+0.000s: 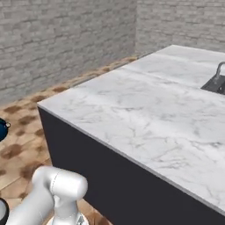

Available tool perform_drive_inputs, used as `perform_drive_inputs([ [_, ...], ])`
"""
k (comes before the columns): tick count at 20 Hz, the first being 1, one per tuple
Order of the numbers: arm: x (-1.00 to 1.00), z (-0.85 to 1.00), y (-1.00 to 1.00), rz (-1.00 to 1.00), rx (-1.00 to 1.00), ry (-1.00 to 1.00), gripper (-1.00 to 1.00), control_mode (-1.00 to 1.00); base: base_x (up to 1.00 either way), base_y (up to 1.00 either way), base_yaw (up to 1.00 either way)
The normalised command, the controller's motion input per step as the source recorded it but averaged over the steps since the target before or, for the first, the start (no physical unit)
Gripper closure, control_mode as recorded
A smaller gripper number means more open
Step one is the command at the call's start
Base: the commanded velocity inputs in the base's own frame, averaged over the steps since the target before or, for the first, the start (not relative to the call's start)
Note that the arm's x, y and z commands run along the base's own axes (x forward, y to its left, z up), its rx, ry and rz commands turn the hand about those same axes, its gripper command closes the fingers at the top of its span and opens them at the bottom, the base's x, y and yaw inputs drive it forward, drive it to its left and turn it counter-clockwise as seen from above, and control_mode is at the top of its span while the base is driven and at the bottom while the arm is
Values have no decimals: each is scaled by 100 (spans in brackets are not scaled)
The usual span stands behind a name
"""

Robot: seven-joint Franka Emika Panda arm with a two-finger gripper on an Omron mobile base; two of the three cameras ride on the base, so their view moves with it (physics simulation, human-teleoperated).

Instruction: The kettle is done boiling. Turn off the stove, then wait for 300 timesteps before moving the kettle to the dining table.

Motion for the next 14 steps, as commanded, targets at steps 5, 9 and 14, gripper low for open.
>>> perform_drive_inputs([
  [5, 0, 0, 0, 0, 0, 0, 100, 100, 53, 82, -40],
  [9, 0, 0, 0, 0, 0, 0, 100, 100, 46, 71, -45],
  [14, 0, 0, 0, 0, 0, 0, 100, 100, 37, 64, -48],
])
